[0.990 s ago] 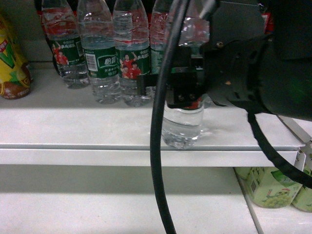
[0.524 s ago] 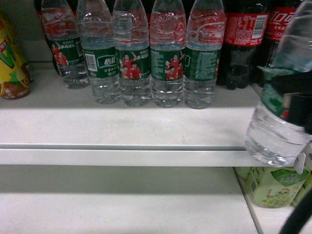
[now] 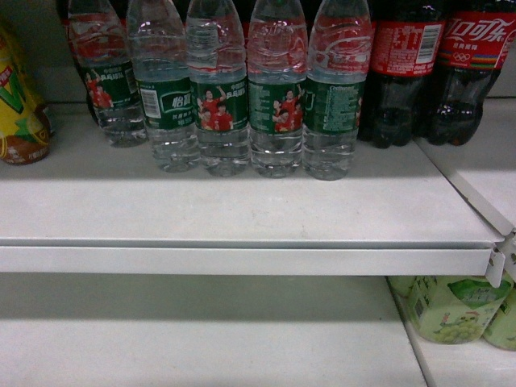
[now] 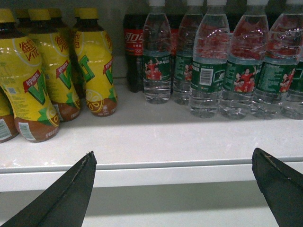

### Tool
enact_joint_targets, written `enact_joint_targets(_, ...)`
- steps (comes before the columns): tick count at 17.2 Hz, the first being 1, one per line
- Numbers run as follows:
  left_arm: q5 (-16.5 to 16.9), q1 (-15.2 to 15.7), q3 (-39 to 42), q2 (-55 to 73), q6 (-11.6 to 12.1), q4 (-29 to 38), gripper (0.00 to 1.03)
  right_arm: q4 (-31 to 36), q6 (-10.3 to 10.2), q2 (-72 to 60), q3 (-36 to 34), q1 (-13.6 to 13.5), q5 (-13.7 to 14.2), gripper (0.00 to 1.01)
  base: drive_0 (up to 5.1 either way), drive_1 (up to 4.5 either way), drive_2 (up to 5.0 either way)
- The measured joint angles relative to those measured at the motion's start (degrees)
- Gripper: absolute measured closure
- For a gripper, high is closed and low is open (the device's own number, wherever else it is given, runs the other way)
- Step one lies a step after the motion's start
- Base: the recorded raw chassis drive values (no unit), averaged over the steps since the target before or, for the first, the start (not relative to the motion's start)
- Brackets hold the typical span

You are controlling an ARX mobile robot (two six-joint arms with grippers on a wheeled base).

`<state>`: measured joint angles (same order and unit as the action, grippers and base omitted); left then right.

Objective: Move water from second to third shelf

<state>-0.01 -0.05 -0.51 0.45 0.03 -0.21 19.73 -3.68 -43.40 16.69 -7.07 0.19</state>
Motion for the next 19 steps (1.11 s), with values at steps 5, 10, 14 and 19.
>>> enact_joint_targets(5,0.0,0.0,0.0,0.0,0.0,0.0,0.05,-11.5,0.8,12.3,-1.6,3.9,-2.0,0.61,0.0,0.0,0.0)
enact_joint_targets(10,0.0,0.0,0.0,0.0,0.0,0.0,0.05,-13.5,0.9,16.2,-1.9,6.5,-4.3,0.61,0.0,0.0,0.0)
enact_joint_targets(14,0.0,0.0,0.0,0.0,0.0,0.0,0.05,-13.7,0.9,16.2,-2.0,6.7,-4.4,0.61,0.0,0.0,0.0)
enact_joint_targets(19,0.0,0.0,0.0,0.0,0.0,0.0,0.05,-14.6,0.9,17.0,-2.0,7.1,-4.9,0.61,0.0,0.0,0.0)
